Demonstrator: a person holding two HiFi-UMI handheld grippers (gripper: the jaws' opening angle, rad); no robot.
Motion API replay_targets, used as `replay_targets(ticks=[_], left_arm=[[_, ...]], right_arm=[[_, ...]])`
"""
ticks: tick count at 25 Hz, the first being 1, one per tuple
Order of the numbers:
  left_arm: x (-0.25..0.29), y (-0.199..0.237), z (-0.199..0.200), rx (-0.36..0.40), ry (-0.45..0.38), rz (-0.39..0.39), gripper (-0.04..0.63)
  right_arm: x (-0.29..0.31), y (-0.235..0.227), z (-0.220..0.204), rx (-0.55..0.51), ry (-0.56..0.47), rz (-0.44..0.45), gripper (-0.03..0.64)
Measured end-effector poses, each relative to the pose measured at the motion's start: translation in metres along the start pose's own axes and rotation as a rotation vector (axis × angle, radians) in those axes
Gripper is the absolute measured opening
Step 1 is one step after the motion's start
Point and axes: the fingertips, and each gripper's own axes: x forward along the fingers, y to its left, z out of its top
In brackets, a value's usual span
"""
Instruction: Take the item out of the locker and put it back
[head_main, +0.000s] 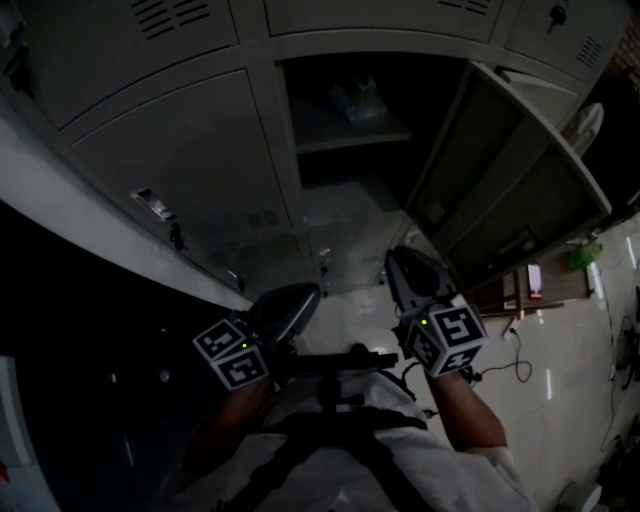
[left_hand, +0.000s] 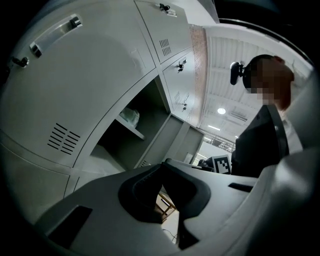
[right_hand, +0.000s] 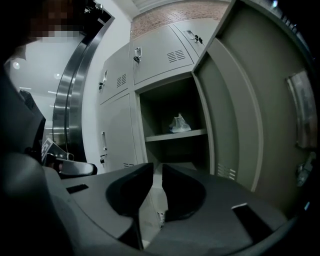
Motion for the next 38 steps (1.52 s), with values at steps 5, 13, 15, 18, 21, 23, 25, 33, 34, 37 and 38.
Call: replay_targets(ticks=[5,13,15,18,21,23,25,33,34,37,38], left_arm=[[-0.006,0.001,-0.011,-0.023,0.011,-0.002,0.003],[-0.02,-0.001,-0.022,-0.031,0.018,-0.017,0.003],[-0.025,-0.001,-0.024,-0.035,0.018,-0.02,0.003],[-0.034,-0.002,-0.028,-0.046,0.021,-0.032,0.003],[-0.043,-0.002,-0.033,-0.064,0.02,-0.042,0.003],[-0.049,-0.003,-0.037,-0.076,0.025,-0.048,0.003],[-0.055,-0.004,-0.042,-0.083,0.034,-0.055,0.003],[-0.067,-0.01,-0.051,-0.086,0.048,-0.059,0.003],[-0.068,-0.011,-0.052,-0.085,0.05,-0.058,0.003],[-0.068,-0.012,-0.053,-0.082,0.052,-0.056,0.003],[-0.067,-0.013,-0.052,-0.08,0.052,-0.056,0.003]], right_arm=[[-0.006,0.005,-0.015,0.019,0.001,-0.016,0.038],[-0.012,0.024,-0.037,0.048,0.058,-0.033,0.029],[-0.012,0.029,-0.042,0.055,0.064,-0.036,0.025],[-0.013,0.035,-0.048,0.065,0.07,-0.047,0.023],[-0.015,0.042,-0.057,0.076,0.079,-0.061,0.02],[-0.017,0.046,-0.063,0.082,0.078,-0.068,0.018],[-0.02,0.051,-0.067,0.09,0.081,-0.074,0.017],[-0.031,0.061,-0.076,0.094,0.086,-0.087,0.015],[-0.032,0.061,-0.076,0.095,0.085,-0.087,0.015],[-0.033,0.061,-0.074,0.091,0.071,-0.081,0.015],[-0.034,0.061,-0.073,0.092,0.071,-0.079,0.015]])
